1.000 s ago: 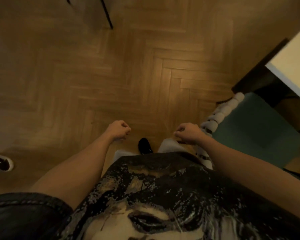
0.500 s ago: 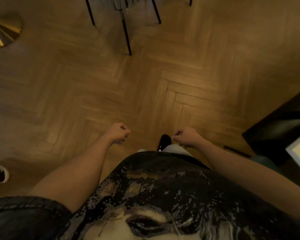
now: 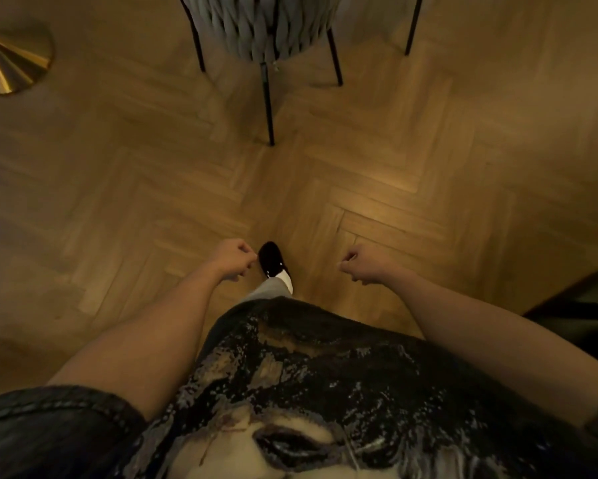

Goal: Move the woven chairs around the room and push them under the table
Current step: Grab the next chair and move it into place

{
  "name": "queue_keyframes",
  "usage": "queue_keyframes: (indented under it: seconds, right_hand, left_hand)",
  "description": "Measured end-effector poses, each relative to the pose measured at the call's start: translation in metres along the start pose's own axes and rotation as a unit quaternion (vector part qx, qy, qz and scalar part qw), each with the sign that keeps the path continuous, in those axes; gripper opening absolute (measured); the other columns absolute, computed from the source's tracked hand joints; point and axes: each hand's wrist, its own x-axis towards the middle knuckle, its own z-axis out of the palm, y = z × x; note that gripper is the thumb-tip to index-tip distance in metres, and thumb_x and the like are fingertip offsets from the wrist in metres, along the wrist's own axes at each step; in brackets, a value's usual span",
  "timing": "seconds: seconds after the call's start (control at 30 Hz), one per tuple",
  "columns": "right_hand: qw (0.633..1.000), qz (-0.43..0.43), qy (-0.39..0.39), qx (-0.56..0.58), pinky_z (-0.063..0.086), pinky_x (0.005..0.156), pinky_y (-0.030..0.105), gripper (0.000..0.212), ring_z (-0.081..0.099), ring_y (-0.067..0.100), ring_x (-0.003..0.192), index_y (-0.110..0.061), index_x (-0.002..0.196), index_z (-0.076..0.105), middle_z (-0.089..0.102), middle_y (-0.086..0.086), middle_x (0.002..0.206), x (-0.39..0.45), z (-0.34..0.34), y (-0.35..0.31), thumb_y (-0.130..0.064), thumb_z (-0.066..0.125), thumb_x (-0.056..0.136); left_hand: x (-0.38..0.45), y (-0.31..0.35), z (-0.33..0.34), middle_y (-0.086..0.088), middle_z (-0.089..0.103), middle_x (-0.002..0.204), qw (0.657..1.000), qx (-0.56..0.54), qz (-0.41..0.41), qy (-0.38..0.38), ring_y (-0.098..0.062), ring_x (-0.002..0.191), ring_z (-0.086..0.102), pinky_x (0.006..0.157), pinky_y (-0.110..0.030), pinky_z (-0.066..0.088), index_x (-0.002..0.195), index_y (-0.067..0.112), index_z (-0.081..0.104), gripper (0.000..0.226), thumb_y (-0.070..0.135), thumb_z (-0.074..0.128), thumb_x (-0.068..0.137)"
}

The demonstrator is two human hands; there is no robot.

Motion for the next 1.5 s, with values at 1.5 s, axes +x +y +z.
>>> queue_keyframes:
  seconds: [1.5]
  right_hand:
    - [0.988,-0.101,0.002,-0.113,0.047,0.07,0.027,0.01,0.06,0.016,0.096,-0.022,0.098,0.065,0.064,-0.008,0.092,0.395,-0.474,-0.304,-0.031,0.067,0.095]
  left_hand:
    - [0.366,0.46,-0.281,0.0,0.066,0.091,0.987,0.049,0.099,0.116,-0.016,0.086,0.061,0.069,-0.029,0.047,0.098,0.013,0.068,0.011,0.021,0.061,0.096]
